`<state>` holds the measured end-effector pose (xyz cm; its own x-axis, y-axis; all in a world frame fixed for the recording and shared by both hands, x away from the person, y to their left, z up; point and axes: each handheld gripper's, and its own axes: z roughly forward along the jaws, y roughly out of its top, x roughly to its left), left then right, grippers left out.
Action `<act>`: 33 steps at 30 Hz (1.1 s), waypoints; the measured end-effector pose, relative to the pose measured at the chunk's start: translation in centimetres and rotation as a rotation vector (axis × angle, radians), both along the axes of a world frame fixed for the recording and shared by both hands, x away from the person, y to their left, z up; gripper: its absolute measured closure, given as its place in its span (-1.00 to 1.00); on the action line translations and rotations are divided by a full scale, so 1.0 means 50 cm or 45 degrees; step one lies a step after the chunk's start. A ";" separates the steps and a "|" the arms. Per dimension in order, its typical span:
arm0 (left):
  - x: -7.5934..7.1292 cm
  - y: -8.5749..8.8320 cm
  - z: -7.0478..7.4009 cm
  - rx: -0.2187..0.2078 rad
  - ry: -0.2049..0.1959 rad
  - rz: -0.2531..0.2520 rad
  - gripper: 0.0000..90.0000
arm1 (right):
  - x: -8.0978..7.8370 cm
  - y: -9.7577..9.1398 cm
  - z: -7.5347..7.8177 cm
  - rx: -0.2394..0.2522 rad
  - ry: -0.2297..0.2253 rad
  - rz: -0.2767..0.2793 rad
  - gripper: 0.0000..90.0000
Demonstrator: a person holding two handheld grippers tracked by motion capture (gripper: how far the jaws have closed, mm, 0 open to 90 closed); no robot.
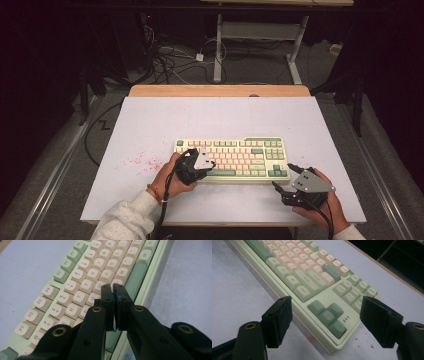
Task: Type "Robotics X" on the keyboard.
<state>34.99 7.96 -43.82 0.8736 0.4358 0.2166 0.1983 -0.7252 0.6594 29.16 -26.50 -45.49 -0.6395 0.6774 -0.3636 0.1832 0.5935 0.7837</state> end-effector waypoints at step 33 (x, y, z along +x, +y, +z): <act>-0.012 0.045 0.018 -0.058 -0.176 0.122 0.00 | 0.002 -0.005 0.005 0.015 0.005 -0.020 -0.41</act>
